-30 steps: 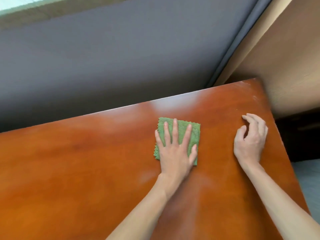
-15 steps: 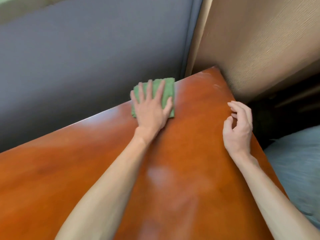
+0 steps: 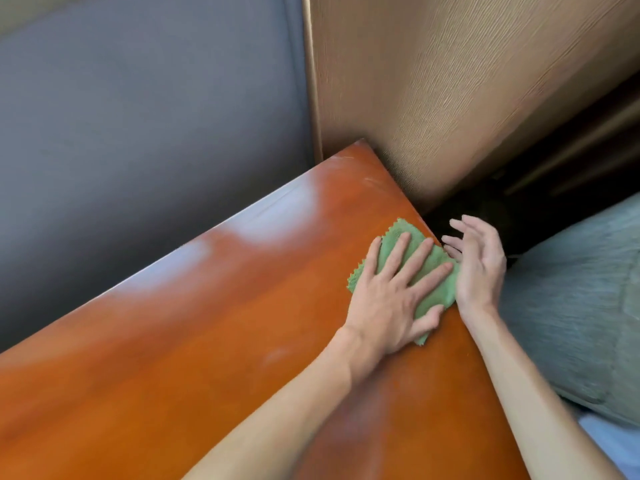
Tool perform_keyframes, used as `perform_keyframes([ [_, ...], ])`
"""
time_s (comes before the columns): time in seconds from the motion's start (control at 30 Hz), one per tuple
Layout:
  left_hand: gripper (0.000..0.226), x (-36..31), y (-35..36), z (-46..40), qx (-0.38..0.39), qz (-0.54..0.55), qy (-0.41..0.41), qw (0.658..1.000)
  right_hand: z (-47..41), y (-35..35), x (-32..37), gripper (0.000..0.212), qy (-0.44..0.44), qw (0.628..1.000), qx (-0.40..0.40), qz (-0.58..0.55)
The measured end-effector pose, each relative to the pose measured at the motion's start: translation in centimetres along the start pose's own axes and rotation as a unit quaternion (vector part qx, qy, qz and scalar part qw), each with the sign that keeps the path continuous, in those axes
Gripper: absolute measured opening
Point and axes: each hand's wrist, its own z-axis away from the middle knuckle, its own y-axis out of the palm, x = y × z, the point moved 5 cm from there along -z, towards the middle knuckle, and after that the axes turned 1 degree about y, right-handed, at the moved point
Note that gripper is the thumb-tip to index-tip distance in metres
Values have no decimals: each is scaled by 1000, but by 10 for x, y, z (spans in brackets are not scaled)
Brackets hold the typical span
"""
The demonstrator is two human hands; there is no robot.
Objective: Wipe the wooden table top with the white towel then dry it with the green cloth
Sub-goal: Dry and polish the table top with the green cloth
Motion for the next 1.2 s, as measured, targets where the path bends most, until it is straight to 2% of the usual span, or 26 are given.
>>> perform_keyframes([
  [0.13, 60, 49, -17, -45, -33, -3, -31, 999, -1, 3, 1, 34, -5, 999, -4, 48],
  [0.2, 59, 85, -29, -60, -50, 8, -79, 996, 2, 5, 3, 34, -14, 997, -6, 71],
  [0.33, 61, 157, -46, -73, -53, -5, -191, 980, 13, 14, 9, 33, -89, 974, 11, 208],
  [0.4, 61, 173, -47, -66, -70, 6, -237, 969, 13, 16, 12, 34, -102, 968, -2, 229],
  [0.47, 63, 160, -41, -49, -95, 0, -241, 966, 12, 18, 13, 34, -99, 966, -19, 237],
  [0.6, 64, 78, -15, -17, -84, 3, -90, 992, 13, 19, 13, 36, -113, 964, -29, 240],
  [0.67, 64, 69, -10, -21, -73, 6, -53, 996, 14, 19, 13, 36, -119, 961, -22, 250],
  [0.77, 63, 97, -24, -54, -79, 3, -86, 993, 14, 20, 13, 37, -119, 954, -27, 274],
  [0.9, 62, 133, -36, -79, -80, 12, -207, 975, 13, 20, 13, 37, -128, 953, -25, 274],
  [1.0, 63, 130, -32, -58, -100, 26, -295, 950, 13, 21, 14, 37, -134, 951, -19, 277],
  [1.07, 62, 104, -25, -34, -97, 35, -276, 955, 15, 24, 16, 37, -143, 950, -18, 278],
  [1.2, 63, 16, -3, 26, -46, 38, -157, 986, 16, 27, 22, 39, -169, 952, -11, 254],
])
